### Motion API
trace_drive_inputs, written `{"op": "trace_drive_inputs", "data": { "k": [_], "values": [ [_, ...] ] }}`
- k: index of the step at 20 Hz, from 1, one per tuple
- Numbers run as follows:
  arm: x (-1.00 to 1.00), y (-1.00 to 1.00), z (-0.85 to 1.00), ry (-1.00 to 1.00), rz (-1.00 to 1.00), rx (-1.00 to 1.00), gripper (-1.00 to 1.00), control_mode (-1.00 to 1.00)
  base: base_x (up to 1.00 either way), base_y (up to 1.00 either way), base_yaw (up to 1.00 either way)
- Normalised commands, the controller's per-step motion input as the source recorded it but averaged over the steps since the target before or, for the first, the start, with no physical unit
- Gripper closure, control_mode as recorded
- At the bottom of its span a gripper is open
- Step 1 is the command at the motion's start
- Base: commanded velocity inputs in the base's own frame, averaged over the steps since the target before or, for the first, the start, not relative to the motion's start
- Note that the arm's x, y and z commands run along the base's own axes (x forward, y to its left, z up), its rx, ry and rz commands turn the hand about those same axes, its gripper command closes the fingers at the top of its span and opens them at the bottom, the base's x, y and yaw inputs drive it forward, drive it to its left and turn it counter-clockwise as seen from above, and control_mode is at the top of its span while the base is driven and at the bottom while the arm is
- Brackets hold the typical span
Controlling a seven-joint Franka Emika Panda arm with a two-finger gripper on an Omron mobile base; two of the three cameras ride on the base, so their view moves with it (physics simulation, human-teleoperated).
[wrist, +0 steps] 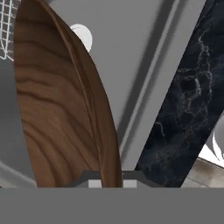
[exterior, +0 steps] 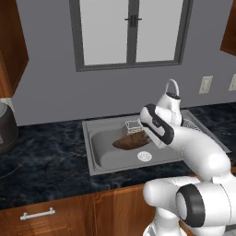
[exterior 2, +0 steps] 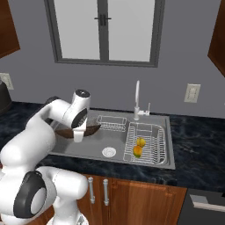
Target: Dump the lemon and mango from the bowl so the bowl can be washed. Place the bowl in the sink after clearing the leftovers.
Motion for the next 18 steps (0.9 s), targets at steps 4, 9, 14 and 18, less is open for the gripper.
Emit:
{"op": "trace_drive_inputs", "data": {
  "k": [4, 9, 14, 18],
  "values": [
    [0.00, 0.23, -0.29, 0.05, -0.16, -0.01, 1.00, -1.00, 0.00, 0.00, 0.00],
    [0.00, 0.19, -0.31, 0.07, -0.17, -0.01, 1.00, -1.00, 0.00, 0.00, 0.00],
    [0.19, 0.19, -0.12, 0.11, -0.16, -0.04, 1.00, -1.00, 0.00, 0.00, 0.00],
    [0.20, 0.15, -0.06, 0.09, -0.13, -0.01, 1.00, -1.00, 0.00, 0.00, 0.00]
  ]
}}
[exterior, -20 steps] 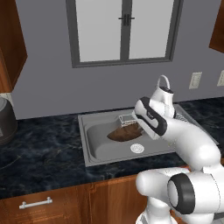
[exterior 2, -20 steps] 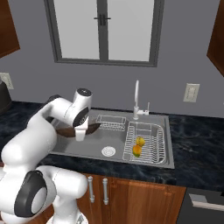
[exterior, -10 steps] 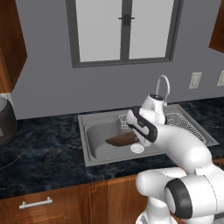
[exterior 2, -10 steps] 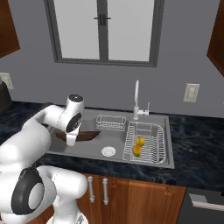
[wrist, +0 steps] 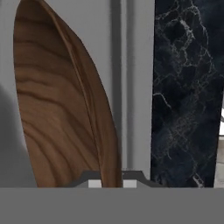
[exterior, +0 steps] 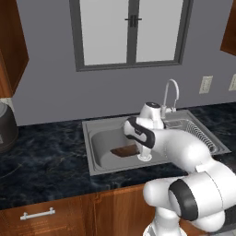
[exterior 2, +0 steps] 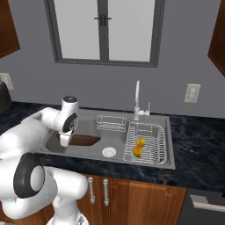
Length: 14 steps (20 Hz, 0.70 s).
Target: Dump the lemon and mango from the bowl so the bowl can be washed. Place the bowl in the sink after clearing the leftovers.
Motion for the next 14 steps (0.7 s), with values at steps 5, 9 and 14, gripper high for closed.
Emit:
{"op": "trace_drive_inputs", "data": {
  "k": [5, 9, 14],
  "values": [
    [0.19, 0.08, -0.15, 0.03, -0.13, 0.00, 1.00, -1.00, 0.00, 0.00, 0.00],
    [0.18, 0.01, -0.23, 0.00, -0.16, -0.02, 1.00, -1.00, 0.00, 0.00, 0.00],
    [0.19, 0.00, -0.29, 0.00, -0.20, -0.10, 1.00, -1.00, 0.00, 0.00, 0.00]
  ]
}}
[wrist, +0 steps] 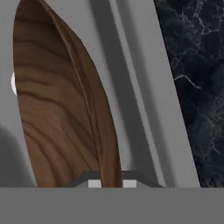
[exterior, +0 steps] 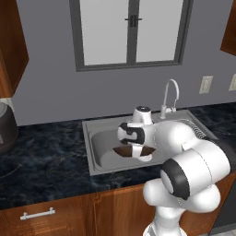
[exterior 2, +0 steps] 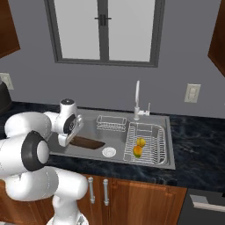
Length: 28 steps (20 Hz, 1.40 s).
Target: Dump the lemon and mango from the bowl so the bowl can be washed. Place the bowl in the sink after clearing the leftovers.
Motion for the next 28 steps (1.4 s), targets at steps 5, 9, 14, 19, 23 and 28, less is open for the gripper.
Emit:
{"op": "trace_drive_inputs", "data": {
  "k": [5, 9, 14, 19, 23, 28],
  "values": [
    [0.27, 0.00, -0.26, 0.00, -0.21, -0.08, 1.00, -1.00, 0.00, 0.00, 0.00],
    [0.38, 0.00, -0.07, 0.00, -0.23, -0.05, 1.00, -1.00, 0.00, 0.00, 0.00],
    [0.36, 0.00, -0.01, 0.01, -0.21, -0.01, 1.00, -1.00, 0.00, 0.00, 0.00],
    [0.11, -0.04, -0.26, 0.00, -0.18, 0.00, 1.00, -1.00, 0.00, 0.00, 0.00],
    [0.01, 0.00, -0.36, 0.00, -0.16, 0.01, 1.00, -1.00, 0.00, 0.00, 0.00],
    [0.16, 0.00, -0.23, 0.00, -0.13, 0.00, 1.00, -1.00, 0.00, 0.00, 0.00]
  ]
}}
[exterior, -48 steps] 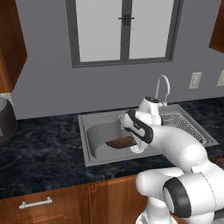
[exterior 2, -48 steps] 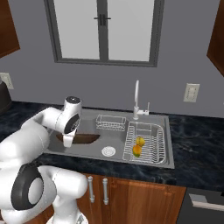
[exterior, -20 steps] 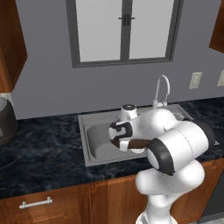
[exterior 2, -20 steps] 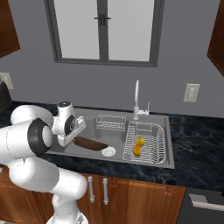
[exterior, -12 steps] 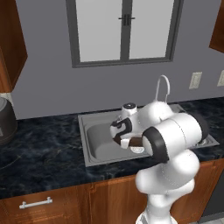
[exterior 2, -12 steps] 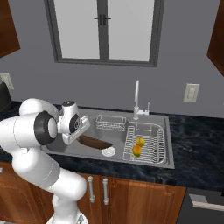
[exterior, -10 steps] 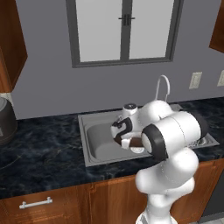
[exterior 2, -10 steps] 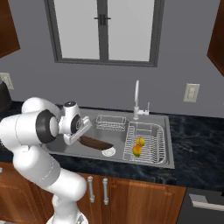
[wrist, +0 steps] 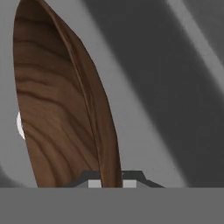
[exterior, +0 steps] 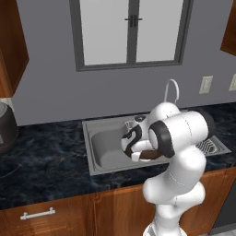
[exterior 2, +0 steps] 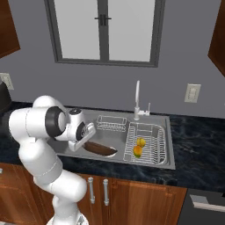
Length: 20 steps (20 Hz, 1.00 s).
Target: Dump the lemon and mango from the bowl so the bowl can be washed. Place the bowl in the sink after clearing the leftovers.
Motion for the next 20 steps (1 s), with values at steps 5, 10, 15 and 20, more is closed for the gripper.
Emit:
{"op": "trace_drive_inputs", "data": {
  "k": [5, 10, 15, 20],
  "values": [
    [0.28, 0.00, -0.23, 0.00, -0.09, 0.00, 1.00, -1.00, 0.00, 0.00, 0.00],
    [0.25, 0.00, -0.27, 0.00, -0.08, 0.02, 1.00, -1.00, 0.00, 0.00, 0.00],
    [0.07, 0.00, -0.29, 0.00, -0.05, 0.05, 1.00, -1.00, 0.00, 0.00, 0.00],
    [-0.14, 0.02, -0.55, 0.00, -0.01, 0.00, 1.00, -1.00, 0.00, 0.00, 0.00]
  ]
}}
